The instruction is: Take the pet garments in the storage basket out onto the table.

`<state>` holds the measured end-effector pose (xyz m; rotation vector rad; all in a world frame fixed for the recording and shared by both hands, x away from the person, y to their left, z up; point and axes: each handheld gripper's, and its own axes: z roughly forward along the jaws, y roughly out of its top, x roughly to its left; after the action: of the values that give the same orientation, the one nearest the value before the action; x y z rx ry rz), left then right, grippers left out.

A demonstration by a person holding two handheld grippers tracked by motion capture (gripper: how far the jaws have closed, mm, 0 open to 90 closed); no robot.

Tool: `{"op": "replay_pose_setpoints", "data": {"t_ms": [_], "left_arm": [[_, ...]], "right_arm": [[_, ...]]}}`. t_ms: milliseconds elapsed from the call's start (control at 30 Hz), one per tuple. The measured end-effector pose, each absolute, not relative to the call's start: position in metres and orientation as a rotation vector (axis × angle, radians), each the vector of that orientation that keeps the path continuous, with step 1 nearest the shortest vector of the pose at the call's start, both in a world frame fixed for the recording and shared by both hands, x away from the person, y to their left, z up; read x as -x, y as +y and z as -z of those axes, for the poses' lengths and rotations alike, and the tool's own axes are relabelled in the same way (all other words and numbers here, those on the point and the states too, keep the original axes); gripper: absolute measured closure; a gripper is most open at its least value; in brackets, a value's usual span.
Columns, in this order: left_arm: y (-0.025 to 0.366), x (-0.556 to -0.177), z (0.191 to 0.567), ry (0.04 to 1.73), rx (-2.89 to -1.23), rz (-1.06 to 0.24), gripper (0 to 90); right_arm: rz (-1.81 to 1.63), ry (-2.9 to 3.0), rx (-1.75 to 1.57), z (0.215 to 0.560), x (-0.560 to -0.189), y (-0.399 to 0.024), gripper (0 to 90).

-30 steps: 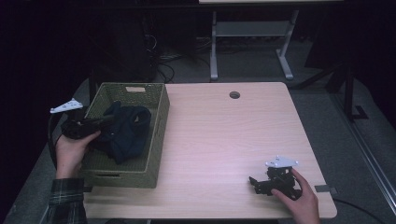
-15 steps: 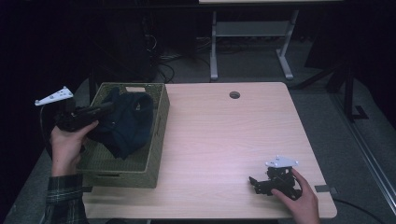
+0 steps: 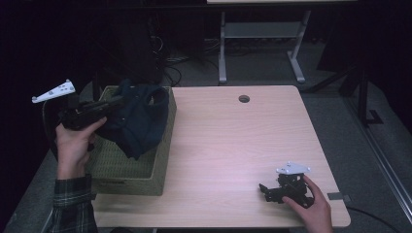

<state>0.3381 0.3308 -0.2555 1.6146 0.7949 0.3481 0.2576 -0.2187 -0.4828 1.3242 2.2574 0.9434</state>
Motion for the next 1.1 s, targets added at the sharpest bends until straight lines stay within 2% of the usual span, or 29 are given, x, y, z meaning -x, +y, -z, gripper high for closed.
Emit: {"op": "replay_pose_setpoints", "data": {"t_ms": [1100], "left_arm": [[0.225, -0.362, 0.241, 0.572, -1.678, -0.214, 85.0]], "right_arm": [[-0.945, 2.258, -1.326, 0.483, -0.258, -0.219, 0.5]]}}
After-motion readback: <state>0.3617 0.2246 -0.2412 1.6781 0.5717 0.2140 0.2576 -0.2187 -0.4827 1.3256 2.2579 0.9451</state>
